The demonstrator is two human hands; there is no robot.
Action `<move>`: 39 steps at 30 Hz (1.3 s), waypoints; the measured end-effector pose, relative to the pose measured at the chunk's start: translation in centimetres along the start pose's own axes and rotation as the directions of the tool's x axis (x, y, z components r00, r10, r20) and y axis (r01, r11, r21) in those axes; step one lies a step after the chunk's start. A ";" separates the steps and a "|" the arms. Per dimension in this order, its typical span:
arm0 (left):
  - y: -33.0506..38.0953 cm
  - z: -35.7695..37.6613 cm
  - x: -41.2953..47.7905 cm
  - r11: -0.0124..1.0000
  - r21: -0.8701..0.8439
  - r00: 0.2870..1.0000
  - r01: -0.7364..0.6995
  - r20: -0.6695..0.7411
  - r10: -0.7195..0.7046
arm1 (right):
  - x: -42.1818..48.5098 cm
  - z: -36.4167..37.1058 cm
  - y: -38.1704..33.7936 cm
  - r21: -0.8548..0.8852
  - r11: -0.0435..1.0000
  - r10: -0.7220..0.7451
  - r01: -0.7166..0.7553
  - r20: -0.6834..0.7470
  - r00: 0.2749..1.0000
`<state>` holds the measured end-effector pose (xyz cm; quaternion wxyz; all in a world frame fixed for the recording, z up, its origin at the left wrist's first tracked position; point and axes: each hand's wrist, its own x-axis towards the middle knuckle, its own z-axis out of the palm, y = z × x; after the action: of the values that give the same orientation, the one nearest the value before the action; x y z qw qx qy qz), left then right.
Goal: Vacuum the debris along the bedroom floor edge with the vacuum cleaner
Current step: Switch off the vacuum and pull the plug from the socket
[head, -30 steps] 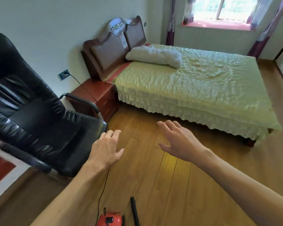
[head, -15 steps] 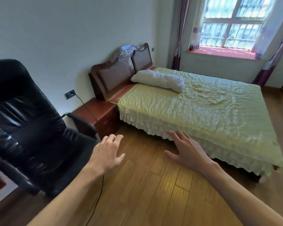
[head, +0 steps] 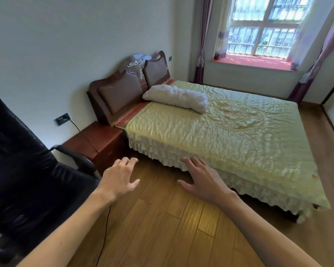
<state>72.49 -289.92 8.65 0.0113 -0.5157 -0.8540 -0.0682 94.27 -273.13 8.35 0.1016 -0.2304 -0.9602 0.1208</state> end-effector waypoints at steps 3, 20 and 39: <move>-0.2 1.7 5.0 1.000 -0.008 1.000 0.009 -0.003 -0.009 | 4.1 1.0 3.3 -0.019 1.000 -0.014 0.014 0.016 1.000; -3.1 4.9 28.4 0.978 -0.025 0.978 0.208 -0.001 -0.208 | 29.9 2.3 16.8 -0.006 0.983 -0.185 0.186 0.077 0.980; -8.6 6.0 44.8 0.815 0.023 0.815 0.579 -0.047 -0.577 | 58.0 5.1 23.1 0.042 0.857 -0.513 0.514 0.185 0.838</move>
<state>44.27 -253.68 5.81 0.0155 -0.2306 -0.9709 -0.0627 52.03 -227.04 5.10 0.0373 0.0473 -0.9925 0.1062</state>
